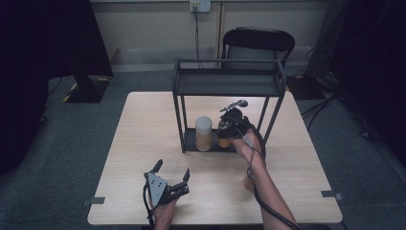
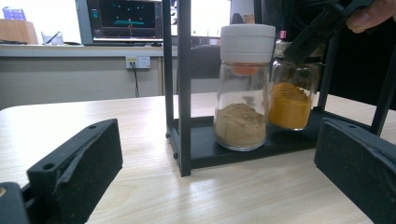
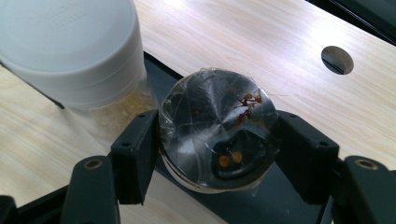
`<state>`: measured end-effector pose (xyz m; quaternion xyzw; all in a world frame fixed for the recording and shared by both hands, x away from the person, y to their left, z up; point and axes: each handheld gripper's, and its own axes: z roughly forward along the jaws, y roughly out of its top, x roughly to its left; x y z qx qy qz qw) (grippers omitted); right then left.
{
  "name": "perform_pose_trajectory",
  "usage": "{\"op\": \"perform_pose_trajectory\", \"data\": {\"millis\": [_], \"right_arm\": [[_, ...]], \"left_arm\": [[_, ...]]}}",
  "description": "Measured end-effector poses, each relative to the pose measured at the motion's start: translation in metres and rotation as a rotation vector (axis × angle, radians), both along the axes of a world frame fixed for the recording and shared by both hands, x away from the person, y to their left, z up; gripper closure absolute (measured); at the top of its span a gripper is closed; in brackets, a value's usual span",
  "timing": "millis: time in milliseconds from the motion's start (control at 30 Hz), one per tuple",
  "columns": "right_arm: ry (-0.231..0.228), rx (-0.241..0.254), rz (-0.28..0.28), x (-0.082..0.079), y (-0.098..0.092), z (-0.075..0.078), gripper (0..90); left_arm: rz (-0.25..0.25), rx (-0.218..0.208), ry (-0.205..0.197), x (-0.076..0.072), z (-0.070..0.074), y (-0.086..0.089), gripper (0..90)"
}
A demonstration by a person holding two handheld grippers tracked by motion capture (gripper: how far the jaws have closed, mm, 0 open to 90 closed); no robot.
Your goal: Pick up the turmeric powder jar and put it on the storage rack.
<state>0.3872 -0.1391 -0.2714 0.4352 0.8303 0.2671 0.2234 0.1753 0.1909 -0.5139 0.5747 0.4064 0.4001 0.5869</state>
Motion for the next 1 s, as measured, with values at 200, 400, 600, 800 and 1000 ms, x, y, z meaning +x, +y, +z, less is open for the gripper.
{"op": "perform_pose_trajectory", "data": {"millis": [200,400,600,800,1000], "right_arm": [[0.024,0.002,-0.012,0.008,0.000,-0.004,34.0],[0.043,0.004,-0.013,0.013,0.001,-0.007,34.0],[0.046,0.000,-0.013,0.015,0.004,-0.008,34.0],[0.052,0.013,-0.014,0.017,-0.001,-0.009,34.0],[0.051,0.010,-0.008,0.016,-0.001,-0.009,33.9]], "left_arm": [[-0.001,0.002,0.000,0.000,0.000,0.000,0.5],[-0.002,0.002,-0.001,0.000,0.000,0.000,0.5],[-0.002,0.001,-0.003,0.000,0.000,0.000,0.5],[-0.001,0.003,-0.002,0.000,0.000,0.000,0.5],[-0.001,0.003,-0.002,0.000,0.000,0.000,0.5]]}}
